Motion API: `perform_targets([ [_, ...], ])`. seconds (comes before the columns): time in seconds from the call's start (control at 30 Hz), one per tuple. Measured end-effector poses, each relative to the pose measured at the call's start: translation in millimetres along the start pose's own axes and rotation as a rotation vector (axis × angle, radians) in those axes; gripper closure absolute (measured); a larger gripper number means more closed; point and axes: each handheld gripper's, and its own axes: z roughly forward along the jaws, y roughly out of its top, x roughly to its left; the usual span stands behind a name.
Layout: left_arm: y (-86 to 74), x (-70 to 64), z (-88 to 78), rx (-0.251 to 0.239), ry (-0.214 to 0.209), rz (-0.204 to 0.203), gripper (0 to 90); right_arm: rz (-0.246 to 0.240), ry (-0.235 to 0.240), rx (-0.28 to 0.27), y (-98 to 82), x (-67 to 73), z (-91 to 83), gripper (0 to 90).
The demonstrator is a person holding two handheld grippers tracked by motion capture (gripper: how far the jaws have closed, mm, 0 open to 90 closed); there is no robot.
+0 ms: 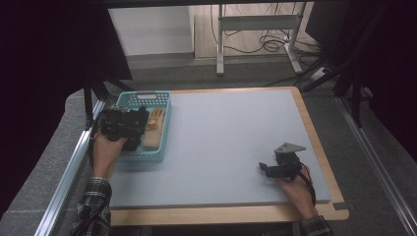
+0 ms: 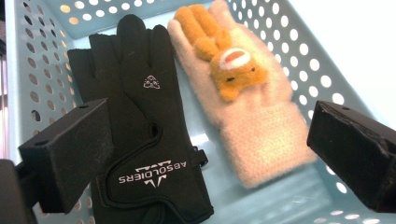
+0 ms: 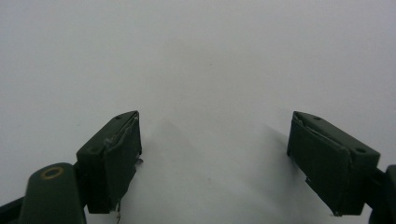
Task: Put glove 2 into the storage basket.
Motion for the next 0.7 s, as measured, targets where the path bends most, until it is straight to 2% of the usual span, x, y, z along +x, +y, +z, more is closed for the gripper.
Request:
perform_targets([
  [0.23, -3.6, -5.5, -1.3, -0.011, -0.022, 0.017, 1.6, -0.001, -0.002, 0.0, 0.0, 0.3, -0.2, 17.4],
  [0.7, -7.4, -17.3, -7.0, -0.037, -0.037, 0.061, 1.2, -0.003, -0.004, -0.002, -0.1, 0.7, -0.2, 17.3],
])
